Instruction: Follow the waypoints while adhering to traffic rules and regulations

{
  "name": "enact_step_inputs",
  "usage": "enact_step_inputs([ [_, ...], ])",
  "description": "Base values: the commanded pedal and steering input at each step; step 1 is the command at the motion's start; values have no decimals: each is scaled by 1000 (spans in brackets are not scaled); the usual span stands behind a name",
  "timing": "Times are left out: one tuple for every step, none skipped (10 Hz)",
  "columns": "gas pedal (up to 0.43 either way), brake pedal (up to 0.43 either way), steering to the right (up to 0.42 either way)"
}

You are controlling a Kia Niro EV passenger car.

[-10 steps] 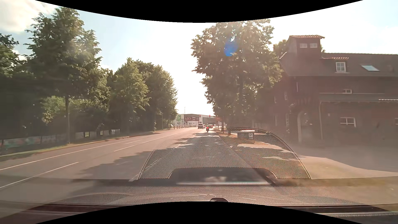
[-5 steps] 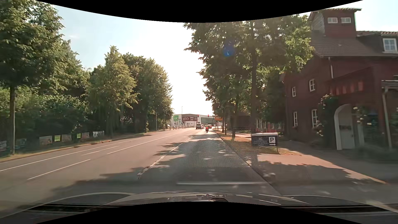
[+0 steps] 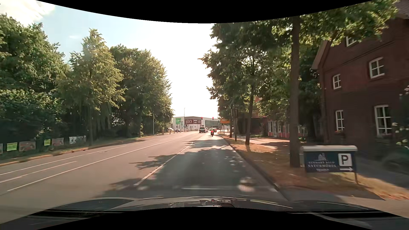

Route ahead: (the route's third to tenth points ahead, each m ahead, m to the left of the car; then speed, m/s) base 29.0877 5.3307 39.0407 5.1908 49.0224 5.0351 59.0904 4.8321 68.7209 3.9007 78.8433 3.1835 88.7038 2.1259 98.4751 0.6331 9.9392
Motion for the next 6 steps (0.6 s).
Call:
enact_step_inputs([
  [110, 0, 5],
  [110, 0, 3],
  [110, 0, 1],
  [110, 0, -2],
  [110, 0, -2],
  [98, 0, -1],
])
